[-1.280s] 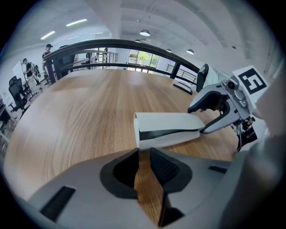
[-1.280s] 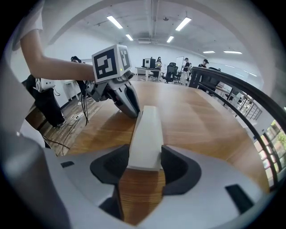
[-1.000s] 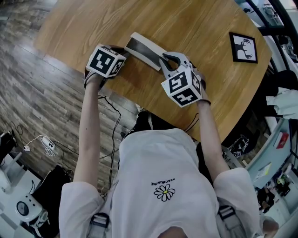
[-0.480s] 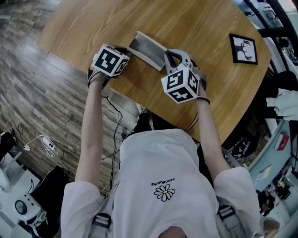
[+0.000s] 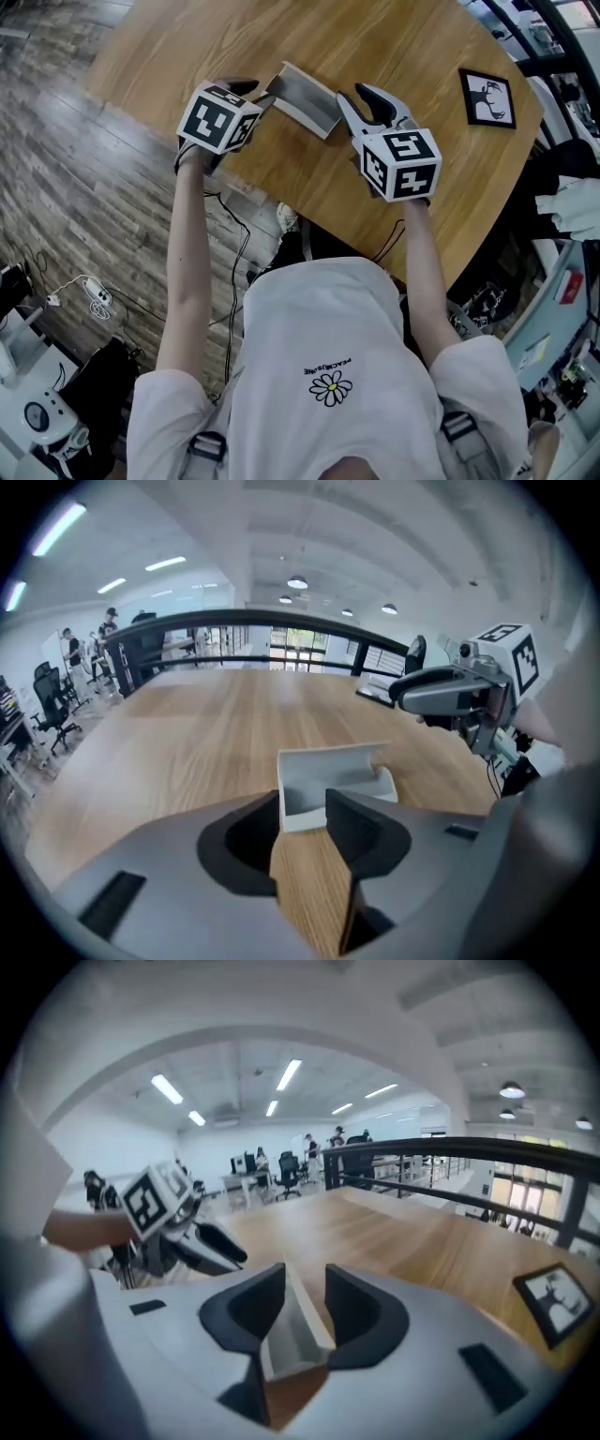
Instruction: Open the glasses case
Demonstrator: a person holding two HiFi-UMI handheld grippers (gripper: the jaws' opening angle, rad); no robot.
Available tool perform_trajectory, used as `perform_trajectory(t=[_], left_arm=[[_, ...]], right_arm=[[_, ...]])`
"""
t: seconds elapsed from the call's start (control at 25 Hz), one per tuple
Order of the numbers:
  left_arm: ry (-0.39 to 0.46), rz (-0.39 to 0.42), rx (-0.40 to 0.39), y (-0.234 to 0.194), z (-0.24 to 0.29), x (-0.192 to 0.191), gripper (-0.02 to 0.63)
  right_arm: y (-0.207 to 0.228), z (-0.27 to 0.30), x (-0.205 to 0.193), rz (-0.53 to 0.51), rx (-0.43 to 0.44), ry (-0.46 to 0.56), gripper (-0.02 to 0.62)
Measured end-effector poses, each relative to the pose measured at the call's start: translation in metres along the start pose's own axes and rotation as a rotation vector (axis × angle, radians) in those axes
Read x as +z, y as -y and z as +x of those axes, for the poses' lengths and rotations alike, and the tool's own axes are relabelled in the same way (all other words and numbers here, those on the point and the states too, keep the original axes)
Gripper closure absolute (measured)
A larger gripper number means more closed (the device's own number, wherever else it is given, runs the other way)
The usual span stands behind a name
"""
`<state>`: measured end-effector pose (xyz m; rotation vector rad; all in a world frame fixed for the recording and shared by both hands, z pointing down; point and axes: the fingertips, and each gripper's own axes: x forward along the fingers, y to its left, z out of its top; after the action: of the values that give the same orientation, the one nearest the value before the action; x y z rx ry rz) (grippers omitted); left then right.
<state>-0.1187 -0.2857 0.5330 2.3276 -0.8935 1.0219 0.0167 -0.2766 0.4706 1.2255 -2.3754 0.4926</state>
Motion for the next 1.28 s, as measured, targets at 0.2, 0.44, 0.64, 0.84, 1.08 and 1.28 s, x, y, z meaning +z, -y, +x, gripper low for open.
perform_trajectory(t=[0.2, 0.44, 0.64, 0.84, 1.08, 1.28], left_arm=[[0.286, -0.047, 0.15, -0.004, -0.069, 0.06, 0.48], [0.65, -0.06, 0.347, 0.042, -0.172, 0.108, 0.589], [0.843, -0.098, 0.45, 0.075, -0.225, 0.117, 0.591], [0.894, -0.089, 0.498, 0.09, -0.237, 0.113, 0.591], [0.94, -0.092, 0.531, 0.09, -0.251, 0.117, 0.591], [0.969, -0.091, 0.534, 0.094, -0.259, 0.122, 0.591]], right_arm=[[-0.019, -0.045, 0.09, 0.157, 0.122, 0.3, 0.491], [-0.051, -0.12, 0.159, 0.114, 0.1, 0.598, 0.588], [-0.069, -0.16, 0.174, 0.051, 0.023, 0.71, 0.588], [-0.081, -0.162, 0.166, -0.098, -0.03, 0.671, 0.589], [-0.079, -0.158, 0.163, -0.136, -0.062, 0.647, 0.589], [-0.077, -0.158, 0.16, -0.141, -0.063, 0.638, 0.589]])
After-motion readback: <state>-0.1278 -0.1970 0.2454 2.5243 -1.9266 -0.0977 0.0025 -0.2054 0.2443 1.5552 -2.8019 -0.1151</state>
